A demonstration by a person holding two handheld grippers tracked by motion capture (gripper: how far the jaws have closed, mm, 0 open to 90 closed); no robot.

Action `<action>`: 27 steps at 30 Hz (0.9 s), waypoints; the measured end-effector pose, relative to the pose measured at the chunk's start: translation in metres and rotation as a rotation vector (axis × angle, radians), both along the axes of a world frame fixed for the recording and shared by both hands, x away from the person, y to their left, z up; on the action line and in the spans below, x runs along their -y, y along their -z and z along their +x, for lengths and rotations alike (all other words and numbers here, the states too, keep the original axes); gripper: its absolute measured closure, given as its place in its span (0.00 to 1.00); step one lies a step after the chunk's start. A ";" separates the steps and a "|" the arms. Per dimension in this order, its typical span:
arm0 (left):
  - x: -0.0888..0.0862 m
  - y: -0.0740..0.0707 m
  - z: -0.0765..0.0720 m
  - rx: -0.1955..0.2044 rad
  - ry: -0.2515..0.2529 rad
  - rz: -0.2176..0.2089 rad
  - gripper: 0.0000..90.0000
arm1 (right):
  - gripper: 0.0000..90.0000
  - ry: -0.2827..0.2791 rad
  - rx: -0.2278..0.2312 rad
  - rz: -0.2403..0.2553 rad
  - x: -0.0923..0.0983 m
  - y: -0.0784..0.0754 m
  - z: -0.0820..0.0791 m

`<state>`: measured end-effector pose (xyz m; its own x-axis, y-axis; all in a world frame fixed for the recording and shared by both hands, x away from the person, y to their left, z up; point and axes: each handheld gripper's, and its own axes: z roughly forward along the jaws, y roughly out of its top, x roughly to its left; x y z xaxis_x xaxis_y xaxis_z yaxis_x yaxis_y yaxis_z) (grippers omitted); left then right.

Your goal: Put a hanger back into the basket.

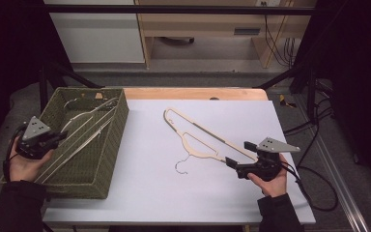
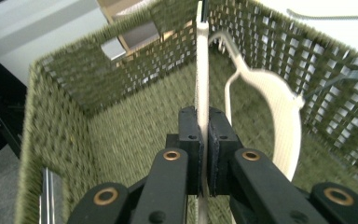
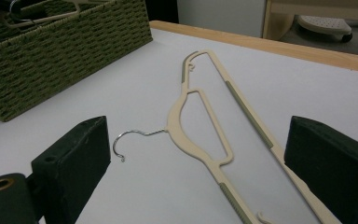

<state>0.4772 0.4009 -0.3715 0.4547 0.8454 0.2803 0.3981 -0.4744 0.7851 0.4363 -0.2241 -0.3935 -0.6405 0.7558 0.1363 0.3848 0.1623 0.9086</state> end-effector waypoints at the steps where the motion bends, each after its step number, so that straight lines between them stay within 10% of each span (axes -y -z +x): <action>1: 0.001 0.003 0.001 -0.008 0.006 0.005 0.95 | 0.08 -0.007 -0.001 -0.006 0.001 0.000 0.000; 16: 0.005 0.020 0.008 -0.230 0.021 0.000 0.84 | 0.09 -0.005 -0.009 -0.002 -0.002 0.001 0.001; 27: 0.010 0.015 0.005 -0.201 0.046 -0.020 0.68 | 0.09 -0.010 -0.011 0.005 -0.002 0.002 0.001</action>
